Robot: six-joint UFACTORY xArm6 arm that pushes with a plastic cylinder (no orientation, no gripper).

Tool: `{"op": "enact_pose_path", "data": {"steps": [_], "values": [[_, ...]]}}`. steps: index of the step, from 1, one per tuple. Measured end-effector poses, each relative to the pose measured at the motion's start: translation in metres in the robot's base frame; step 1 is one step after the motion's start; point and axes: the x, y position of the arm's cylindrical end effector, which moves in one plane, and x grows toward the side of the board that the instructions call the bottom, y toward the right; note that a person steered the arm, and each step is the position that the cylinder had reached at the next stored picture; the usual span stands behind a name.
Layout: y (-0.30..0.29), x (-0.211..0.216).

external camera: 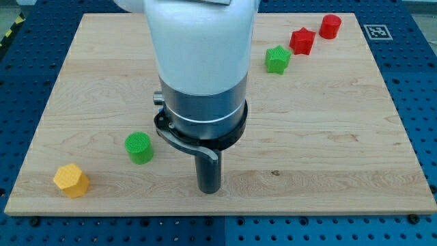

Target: Move your arm towards the bottom right

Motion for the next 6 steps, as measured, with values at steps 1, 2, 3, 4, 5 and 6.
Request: {"op": "enact_pose_path", "data": {"steps": [1,2,3,4,5,6], "values": [[0.000,0.000],[0.002,0.000],[0.032,0.000],[0.076,0.000],[0.127,0.000],[0.157,0.000]]}}
